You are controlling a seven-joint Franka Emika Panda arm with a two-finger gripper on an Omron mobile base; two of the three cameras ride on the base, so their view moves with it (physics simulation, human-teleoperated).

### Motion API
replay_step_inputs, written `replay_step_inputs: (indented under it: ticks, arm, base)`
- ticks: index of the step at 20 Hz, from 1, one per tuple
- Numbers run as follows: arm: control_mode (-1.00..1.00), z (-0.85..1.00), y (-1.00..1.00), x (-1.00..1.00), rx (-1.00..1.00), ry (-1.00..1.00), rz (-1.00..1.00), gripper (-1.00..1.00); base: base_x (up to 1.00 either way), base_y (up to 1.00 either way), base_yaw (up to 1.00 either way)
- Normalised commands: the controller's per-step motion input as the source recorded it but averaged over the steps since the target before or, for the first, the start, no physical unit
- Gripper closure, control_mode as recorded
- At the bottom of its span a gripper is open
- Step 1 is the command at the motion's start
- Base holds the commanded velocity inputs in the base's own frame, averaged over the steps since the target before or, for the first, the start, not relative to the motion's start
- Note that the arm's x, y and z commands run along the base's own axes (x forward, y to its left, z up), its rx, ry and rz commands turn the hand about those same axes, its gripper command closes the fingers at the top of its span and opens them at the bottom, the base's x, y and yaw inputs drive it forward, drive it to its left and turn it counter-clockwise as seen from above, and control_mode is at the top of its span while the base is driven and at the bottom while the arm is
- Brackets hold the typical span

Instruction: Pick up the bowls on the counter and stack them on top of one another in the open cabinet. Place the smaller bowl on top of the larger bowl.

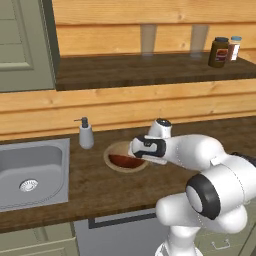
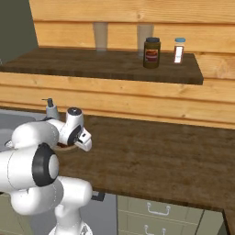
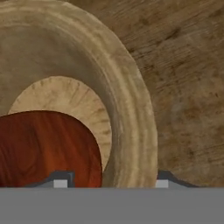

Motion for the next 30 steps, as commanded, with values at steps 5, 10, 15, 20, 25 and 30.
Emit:
replay_step_inputs:
  ticks: [5,10,15,20,25,30]
  arm:
    - [-1.0,0.49,0.0,-0.15,0.04,-0.08,-0.09,1.0]
    - [-1.0,0.91,0.0,-0.91,0.07,-0.22,-0.08,1.0]
    - [-1.0,1.0,0.0,-1.0,0.08,-0.27,-0.06,1.0]
    - [-1.0,1.0,0.0,-0.83,0.08,-0.28,-0.09,1.0]
    - [-1.0,1.0,0.0,-0.17,0.16,-0.1,-0.19,1.0]
    - [-1.0,1.0,0.0,-0.22,0.15,0.0,-0.17,1.0]
  base:
    - [0.0,0.0,0.0]
    - [0.0,0.0,0.0]
    - [0.0,0.0,0.0]
    - [0.0,0.0,0.0]
    - [0.0,0.0,0.0]
    - [0.0,0.0,0.0]
